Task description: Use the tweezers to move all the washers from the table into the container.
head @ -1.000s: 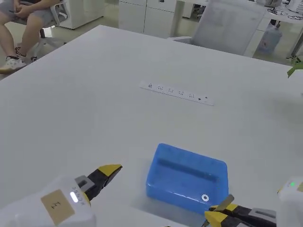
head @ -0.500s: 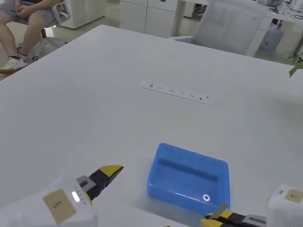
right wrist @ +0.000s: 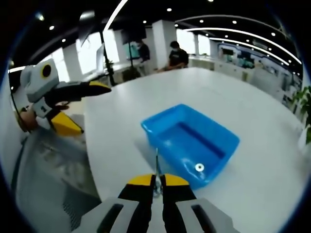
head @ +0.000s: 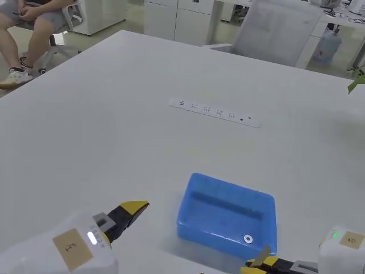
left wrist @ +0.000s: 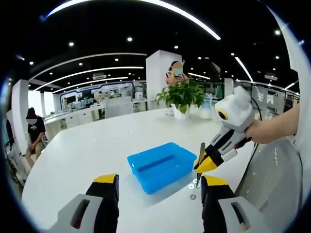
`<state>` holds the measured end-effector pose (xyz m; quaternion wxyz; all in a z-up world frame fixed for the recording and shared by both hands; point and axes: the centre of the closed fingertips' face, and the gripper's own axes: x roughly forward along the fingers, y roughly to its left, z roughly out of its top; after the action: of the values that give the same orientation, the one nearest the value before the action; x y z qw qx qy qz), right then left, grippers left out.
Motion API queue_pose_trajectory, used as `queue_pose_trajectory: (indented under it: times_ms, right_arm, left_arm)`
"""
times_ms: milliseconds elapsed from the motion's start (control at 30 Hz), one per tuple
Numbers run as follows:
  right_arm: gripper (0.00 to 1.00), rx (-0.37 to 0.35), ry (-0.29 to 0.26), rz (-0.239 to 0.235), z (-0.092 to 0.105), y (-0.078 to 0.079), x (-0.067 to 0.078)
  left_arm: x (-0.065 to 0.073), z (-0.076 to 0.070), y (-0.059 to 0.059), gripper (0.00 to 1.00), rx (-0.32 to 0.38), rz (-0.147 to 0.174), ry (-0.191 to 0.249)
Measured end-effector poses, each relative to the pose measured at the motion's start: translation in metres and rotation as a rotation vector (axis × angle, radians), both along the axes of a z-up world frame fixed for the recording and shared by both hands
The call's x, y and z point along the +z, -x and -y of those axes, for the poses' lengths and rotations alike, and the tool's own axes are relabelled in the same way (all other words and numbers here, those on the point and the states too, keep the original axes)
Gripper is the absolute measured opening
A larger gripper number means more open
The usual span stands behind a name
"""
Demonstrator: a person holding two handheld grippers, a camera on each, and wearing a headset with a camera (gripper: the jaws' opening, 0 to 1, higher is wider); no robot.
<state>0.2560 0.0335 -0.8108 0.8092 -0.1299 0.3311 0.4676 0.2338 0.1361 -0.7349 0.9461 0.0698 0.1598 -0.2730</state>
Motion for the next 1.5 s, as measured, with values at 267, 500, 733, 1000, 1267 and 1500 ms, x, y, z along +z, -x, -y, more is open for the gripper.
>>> queue_pose_trajectory:
  times_ms: [267,500,733,1000,1267,1500]
  right_arm:
    - [0.02,0.007,-0.008,0.021,0.000,0.000,0.006]
    - [0.03,-0.002,-0.019,-0.002,0.000,0.001,0.001]
    - [0.04,-0.008,-0.036,0.011,0.000,-0.001,0.002]
    - [0.03,0.245,0.000,0.081,-0.008,0.008,0.001]
    - [0.03,0.413,-0.014,0.044,-0.007,0.010,0.002]
    - [0.03,0.468,-0.012,0.037,-0.007,0.012,0.002]
  left_arm:
    - [-0.001,0.001,0.000,0.68,-0.006,-0.004,-0.007]
    - [-0.001,0.003,0.001,0.68,-0.014,-0.006,-0.008]
    - [-0.003,0.003,0.001,0.68,-0.019,-0.013,-0.013]
    - [-0.003,0.004,0.001,0.67,-0.022,-0.018,-0.010]
    - [-0.004,0.006,0.002,0.65,-0.033,-0.022,-0.020]
    - [-0.004,0.003,0.000,0.65,-0.018,-0.025,-0.015]
